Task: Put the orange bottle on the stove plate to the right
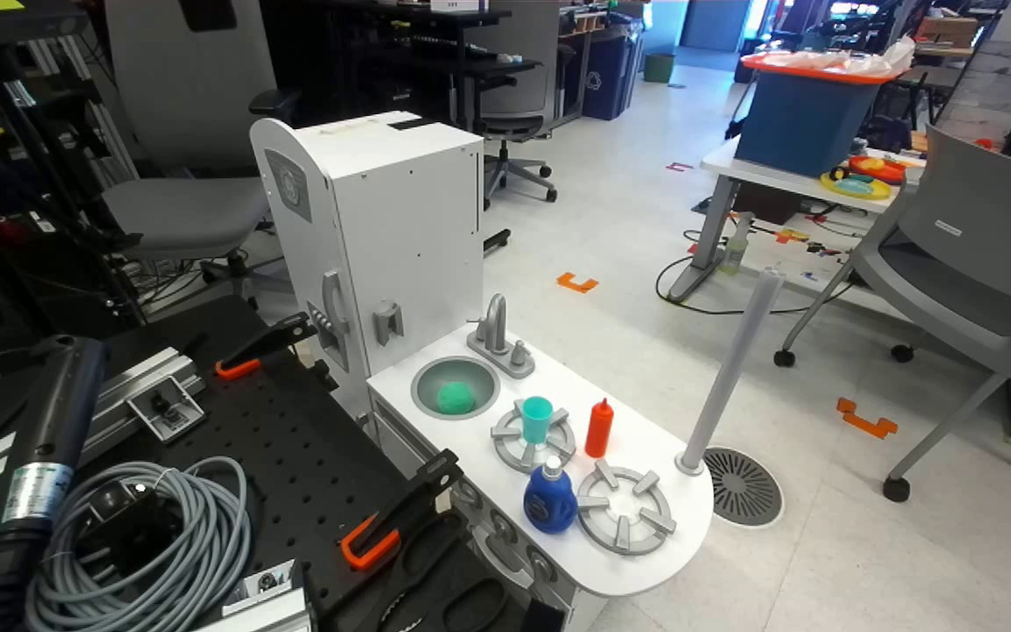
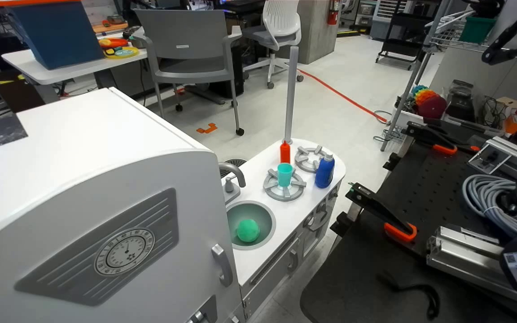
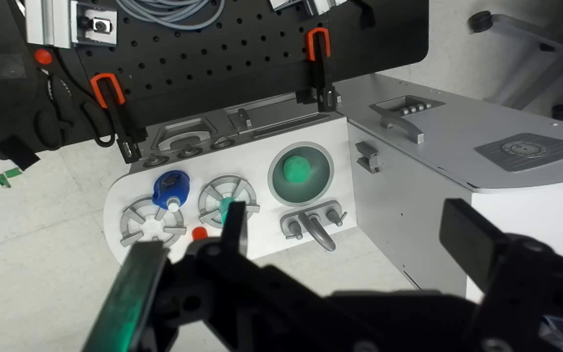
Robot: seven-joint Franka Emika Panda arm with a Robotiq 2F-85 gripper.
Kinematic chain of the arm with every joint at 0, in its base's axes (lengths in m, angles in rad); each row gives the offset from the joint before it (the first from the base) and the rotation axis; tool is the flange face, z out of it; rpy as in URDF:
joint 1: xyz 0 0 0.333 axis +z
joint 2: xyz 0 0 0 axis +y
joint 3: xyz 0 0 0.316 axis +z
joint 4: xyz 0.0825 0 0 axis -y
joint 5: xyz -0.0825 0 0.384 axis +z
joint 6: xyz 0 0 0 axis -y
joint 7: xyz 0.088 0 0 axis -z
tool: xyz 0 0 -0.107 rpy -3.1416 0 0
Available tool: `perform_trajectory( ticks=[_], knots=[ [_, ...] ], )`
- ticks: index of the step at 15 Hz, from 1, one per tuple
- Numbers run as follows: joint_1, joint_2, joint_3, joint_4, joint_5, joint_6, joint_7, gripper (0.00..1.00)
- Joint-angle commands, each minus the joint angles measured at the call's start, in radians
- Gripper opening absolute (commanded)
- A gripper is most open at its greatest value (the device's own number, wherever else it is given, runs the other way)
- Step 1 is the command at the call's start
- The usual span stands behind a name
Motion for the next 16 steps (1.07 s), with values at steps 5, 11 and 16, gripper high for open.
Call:
perform_trajectory(
  ticks=[5, 11, 16],
  knots=[
    [-0.01, 0.001, 0.008, 0.002, 0.007, -0.004, -0.006, 1.0],
    [-0.01, 0.021, 0.012, 0.003, 0.003, 0.022, -0.007, 1.0],
    [-0.022, 0.292, 0.04, 0.059, -0.071, 0.24, -0.002, 1.0]
  ],
)
